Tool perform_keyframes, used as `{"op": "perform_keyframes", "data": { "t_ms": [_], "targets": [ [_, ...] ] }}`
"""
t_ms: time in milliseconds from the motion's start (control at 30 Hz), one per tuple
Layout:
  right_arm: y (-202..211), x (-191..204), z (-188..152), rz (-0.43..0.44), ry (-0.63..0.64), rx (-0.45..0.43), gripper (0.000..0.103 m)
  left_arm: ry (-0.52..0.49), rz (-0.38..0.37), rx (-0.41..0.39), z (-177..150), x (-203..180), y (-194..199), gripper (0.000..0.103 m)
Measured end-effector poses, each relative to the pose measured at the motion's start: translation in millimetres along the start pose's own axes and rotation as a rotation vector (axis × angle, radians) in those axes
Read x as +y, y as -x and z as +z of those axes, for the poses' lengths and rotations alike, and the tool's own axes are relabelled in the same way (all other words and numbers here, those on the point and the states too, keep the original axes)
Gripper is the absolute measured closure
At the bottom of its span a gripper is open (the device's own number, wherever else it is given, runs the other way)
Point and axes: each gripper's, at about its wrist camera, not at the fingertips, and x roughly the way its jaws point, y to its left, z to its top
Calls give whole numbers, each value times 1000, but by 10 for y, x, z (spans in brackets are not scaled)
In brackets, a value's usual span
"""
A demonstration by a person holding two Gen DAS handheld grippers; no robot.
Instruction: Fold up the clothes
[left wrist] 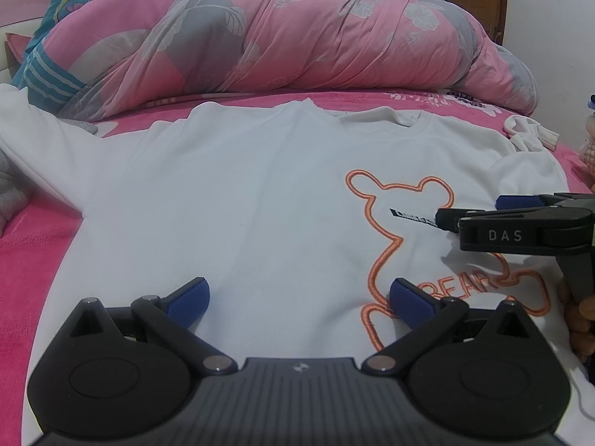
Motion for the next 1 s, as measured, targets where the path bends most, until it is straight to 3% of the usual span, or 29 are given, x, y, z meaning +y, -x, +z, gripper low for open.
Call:
{"op": "perform_keyframes", "data": {
  "t_ms": [1000],
  "targets": [
    [0,-10,-2,12,-14,-1,18,0,2,-1,0,-2,-1,0]
  ]
}}
